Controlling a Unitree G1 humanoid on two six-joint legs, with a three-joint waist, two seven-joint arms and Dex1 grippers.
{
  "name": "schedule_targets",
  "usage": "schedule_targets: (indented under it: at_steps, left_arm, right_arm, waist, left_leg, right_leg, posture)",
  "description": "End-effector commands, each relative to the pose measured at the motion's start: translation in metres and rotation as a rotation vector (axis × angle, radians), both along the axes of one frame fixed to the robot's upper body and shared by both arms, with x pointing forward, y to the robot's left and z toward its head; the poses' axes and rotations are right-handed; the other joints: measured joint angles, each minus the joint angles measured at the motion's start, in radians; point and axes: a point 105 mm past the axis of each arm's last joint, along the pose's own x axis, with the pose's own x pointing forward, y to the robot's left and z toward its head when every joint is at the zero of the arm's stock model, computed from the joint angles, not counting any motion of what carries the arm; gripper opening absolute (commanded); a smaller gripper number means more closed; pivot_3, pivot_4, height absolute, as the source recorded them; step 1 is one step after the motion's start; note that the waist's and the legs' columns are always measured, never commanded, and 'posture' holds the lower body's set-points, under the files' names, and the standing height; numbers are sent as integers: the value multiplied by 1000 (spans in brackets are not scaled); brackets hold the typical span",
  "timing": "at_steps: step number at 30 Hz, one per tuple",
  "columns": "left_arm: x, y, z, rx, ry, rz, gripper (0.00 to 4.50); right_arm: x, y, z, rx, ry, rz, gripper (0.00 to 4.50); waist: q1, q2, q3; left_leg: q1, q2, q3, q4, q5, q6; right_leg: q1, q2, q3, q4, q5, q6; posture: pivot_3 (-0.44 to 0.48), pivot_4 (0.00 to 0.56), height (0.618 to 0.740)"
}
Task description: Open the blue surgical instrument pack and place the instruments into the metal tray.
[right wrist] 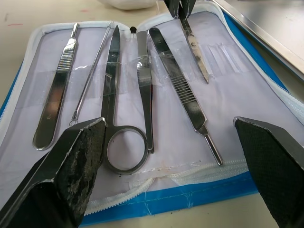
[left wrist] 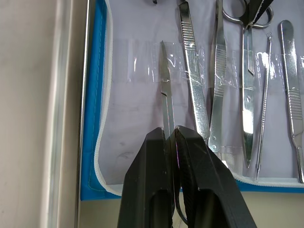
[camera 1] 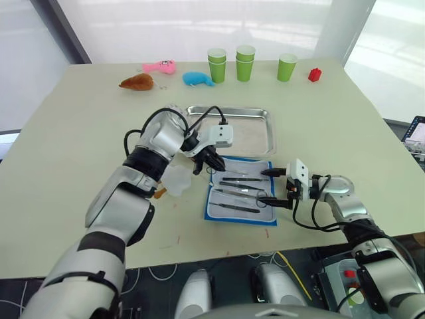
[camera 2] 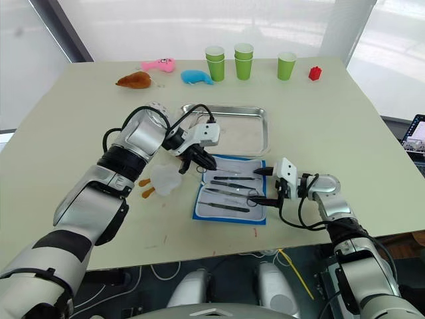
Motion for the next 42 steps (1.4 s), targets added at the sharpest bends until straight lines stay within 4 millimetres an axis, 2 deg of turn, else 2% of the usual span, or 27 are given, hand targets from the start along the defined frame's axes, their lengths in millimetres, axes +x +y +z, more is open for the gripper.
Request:
schedule_targets:
  at_steps: [1,8,18,22,26,30,33,37,42]
  left_arm:
    - [-4,2,19,-9,-16,-51,29]
    - [-6,20,21,21,-19,-39,29]
    - [-14,46,44,-8,-29,-4,29]
    - [-19,46,63,-133,11,37,29]
    - [-15,39,89,-347,36,127,29]
    - [-4,39,105,-506,9,272,29]
    - [10,37,109,-599,-37,392,29]
    - [37,25,100,-688,-157,628,29]
    - [68,31,85,-688,-315,913,29]
  right_arm:
    - [-25,-6,-59,-166,188,6,4500]
    - [-26,-7,-60,-167,189,4,4500]
    - [-26,-9,-59,-175,192,10,4500]
    - [-26,-9,-59,-174,193,12,4500]
    - [-27,-9,-60,-170,201,20,4500]
    - [-28,-11,-61,-175,208,24,4500]
    - [-29,-11,-61,-179,213,30,4500]
    - [-27,-10,-61,-183,213,38,4500]
    - [-26,-9,-61,-186,212,47,4500]
  waist:
    - [0,1,0]
    - [0,1,1]
    - [1,1,1]
    - [4,1,1]
    - [4,1,1]
    - [3,3,2]
    - [5,3,2]
    - [6,3,2]
    - [4,2,2]
  left_leg:
    - [0,1,0,0,0,0]
    - [0,1,0,0,0,0]
    - [0,2,0,0,0,0]
    - [0,2,0,0,0,0]
    - [0,2,0,0,0,0]
    - [0,2,1,0,0,0]
    - [0,2,-1,0,0,0]
    - [0,1,-2,0,0,0]
    - [0,1,-4,0,0,0]
  right_leg:
    - [0,1,0,0,0,0]
    - [0,1,0,0,0,0]
    - [0,1,0,0,0,-1]
    - [0,1,0,0,0,-1]
    - [0,1,-1,0,0,-1]
    - [0,1,-1,0,-1,-1]
    - [0,1,-1,0,-1,-1]
    - [0,0,-1,0,0,-1]
    - [1,-1,0,1,0,0]
  posture:
    - [0,150,740]
    - [0,150,740]
    - [0,150,740]
    - [0,150,740]
    - [0,150,740]
    - [0,150,740]
    - [0,150,740]
    - [0,150,740]
    - [0,150,740]
